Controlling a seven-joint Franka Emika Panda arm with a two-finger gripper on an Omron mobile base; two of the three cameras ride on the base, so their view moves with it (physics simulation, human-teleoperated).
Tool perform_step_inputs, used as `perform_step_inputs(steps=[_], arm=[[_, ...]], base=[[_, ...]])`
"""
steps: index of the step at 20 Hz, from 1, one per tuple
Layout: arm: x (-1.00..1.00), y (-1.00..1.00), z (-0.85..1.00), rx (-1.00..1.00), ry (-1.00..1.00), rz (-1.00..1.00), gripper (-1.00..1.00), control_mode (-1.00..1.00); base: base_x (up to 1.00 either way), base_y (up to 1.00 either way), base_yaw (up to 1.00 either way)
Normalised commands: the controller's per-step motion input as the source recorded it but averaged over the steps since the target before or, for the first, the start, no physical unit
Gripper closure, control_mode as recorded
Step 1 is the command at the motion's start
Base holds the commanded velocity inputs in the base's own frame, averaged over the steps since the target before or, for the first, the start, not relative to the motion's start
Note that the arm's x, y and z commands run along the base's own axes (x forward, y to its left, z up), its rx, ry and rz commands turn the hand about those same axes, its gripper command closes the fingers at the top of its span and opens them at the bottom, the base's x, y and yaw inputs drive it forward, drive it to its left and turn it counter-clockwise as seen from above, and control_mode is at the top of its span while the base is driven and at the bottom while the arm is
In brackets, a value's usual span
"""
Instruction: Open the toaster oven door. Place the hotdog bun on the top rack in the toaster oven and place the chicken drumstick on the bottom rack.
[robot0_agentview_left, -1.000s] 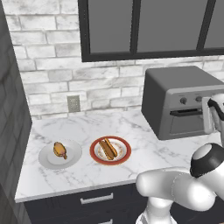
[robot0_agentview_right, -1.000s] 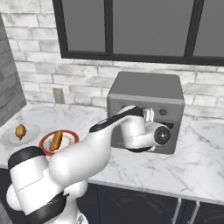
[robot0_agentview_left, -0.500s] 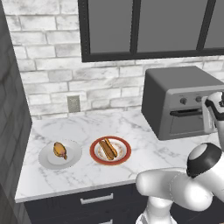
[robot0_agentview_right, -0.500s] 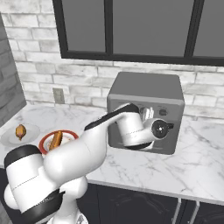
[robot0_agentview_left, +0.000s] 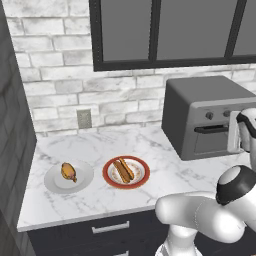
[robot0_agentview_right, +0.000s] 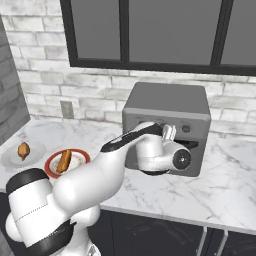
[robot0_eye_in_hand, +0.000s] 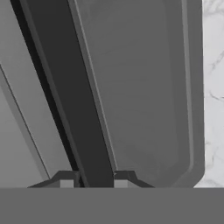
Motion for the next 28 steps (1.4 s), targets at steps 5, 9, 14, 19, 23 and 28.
perform_step_inputs(steps=[5,9,14,19,23,28], arm=[[0.35,0.53,-0.94,0.01,0.14,0.00,1.00,-1.00],[0.37,0.63,-0.94,0.09,0.02,0.00,1.00,-1.00],[0.33,0.68,-0.94,0.10,0.00,0.00,1.00,-1.00],[0.20,0.61,-0.94,0.02,0.00,0.00,1.00,-1.00],[0.01,0.60,-0.94,0.02,0.00,0.00,1.00,-1.00],[-0.04,0.60,-0.94,0.01,-0.01,0.00,1.00,-1.00]], base=[[0.00,0.00,0.00],[0.00,0.00,0.00],[0.00,0.00,0.00],[0.00,0.00,0.00],[0.00,0.00,0.00],[0.00,0.00,0.00]])
